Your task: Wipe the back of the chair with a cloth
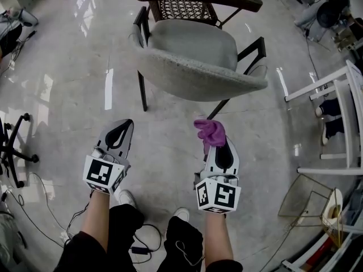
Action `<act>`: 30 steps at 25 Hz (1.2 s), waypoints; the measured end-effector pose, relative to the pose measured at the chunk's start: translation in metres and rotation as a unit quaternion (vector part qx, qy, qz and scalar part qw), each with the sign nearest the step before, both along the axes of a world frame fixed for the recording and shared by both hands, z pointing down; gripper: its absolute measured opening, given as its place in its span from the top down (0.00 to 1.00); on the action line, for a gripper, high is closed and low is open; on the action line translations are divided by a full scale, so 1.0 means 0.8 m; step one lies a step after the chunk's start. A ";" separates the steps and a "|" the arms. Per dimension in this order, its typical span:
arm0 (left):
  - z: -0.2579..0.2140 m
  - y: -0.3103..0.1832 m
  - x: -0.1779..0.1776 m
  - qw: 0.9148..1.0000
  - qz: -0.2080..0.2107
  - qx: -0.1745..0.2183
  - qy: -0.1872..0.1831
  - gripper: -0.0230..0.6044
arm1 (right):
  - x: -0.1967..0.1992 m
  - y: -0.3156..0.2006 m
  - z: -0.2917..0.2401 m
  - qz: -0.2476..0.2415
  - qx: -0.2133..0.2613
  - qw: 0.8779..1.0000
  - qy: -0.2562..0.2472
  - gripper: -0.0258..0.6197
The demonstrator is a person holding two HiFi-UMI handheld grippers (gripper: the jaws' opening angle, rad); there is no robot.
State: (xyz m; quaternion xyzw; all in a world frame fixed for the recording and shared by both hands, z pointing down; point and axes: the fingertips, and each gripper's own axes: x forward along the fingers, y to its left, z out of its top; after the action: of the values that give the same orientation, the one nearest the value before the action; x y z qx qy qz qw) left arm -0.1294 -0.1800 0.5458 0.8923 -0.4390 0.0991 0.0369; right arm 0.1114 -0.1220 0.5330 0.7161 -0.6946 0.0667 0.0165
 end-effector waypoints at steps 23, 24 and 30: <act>-0.197 0.032 -0.001 0.999 -0.041 -0.026 0.001 0.95 | 0.030 0.047 -0.195 0.028 -0.032 0.998 -0.044 0.84; -0.208 0.034 0.001 0.999 -0.041 -0.026 0.002 0.95 | 0.032 0.048 -0.207 0.028 -0.031 0.998 -0.044 0.84; -0.283 0.043 0.009 0.999 -0.040 -0.018 0.008 0.95 | 0.041 0.059 -0.283 0.022 -0.027 0.999 -0.038 0.84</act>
State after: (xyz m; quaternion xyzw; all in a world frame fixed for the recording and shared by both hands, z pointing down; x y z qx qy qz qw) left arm -0.1219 -0.1456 0.3190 0.8741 -0.4717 0.0981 0.0610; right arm 0.1442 -0.0750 0.3068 0.7278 -0.6765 0.1123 0.0078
